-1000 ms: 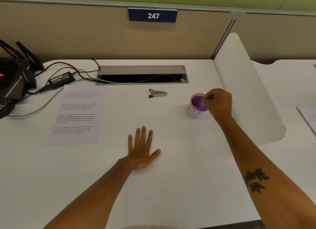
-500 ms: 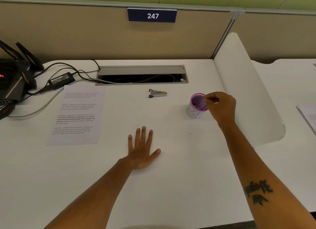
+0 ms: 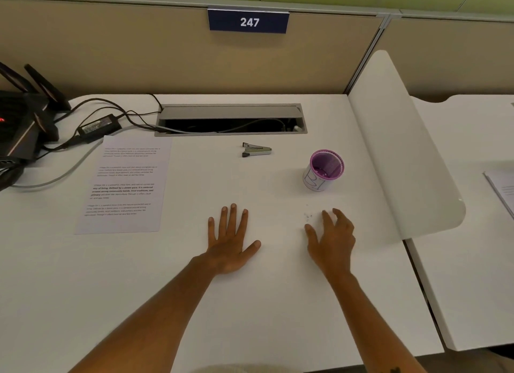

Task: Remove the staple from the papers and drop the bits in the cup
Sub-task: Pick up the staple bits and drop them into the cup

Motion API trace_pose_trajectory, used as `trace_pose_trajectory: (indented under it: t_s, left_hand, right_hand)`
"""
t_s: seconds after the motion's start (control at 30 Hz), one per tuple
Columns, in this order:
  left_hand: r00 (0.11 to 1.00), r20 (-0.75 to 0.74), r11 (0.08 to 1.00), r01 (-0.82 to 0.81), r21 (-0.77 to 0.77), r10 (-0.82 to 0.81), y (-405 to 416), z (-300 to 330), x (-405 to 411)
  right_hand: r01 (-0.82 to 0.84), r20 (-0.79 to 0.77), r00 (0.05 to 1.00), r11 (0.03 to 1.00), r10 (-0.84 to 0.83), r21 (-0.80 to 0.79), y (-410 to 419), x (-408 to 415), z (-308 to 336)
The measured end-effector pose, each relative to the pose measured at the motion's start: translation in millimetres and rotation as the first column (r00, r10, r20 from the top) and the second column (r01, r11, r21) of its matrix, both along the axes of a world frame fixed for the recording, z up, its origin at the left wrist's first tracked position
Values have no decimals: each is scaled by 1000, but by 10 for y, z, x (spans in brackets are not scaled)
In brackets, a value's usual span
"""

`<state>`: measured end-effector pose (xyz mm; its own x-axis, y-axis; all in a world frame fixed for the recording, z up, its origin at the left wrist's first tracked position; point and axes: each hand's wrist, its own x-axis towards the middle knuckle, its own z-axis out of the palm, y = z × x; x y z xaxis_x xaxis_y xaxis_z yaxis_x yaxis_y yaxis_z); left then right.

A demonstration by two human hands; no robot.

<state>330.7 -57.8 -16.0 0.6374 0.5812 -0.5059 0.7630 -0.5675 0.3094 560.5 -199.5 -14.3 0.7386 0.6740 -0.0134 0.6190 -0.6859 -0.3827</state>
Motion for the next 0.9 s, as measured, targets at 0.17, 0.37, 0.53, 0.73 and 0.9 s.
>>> trace_pose_trajectory:
  t_s: [0.17,0.37,0.53,0.73,0.9]
  left_hand:
    - [1000,-4,1000,1,11,-1,-4,-3,4]
    - [1000,-5,1000,-7,8,7,-4,-10,-1]
    - [1000,-22,1000,0,5,0,-2,13,7]
    - [1000,-25,1000,10,-3,-10,0,7,-4]
    - [1000,-27,1000,5,2,-5,-7,14,-2]
  right_hand:
    - [-51,-31,999,968,45,-244,102,-350,-154]
    - [-108,-72,993,965,93,-241,306,-248,-123]
    - [-177,63,979,960,195,-219,251,161,-88]
    - [-373,67,907,868,415,-328,92,355,-107]
    - [-402,-4,911,884,413,-240,-21,359,-88]
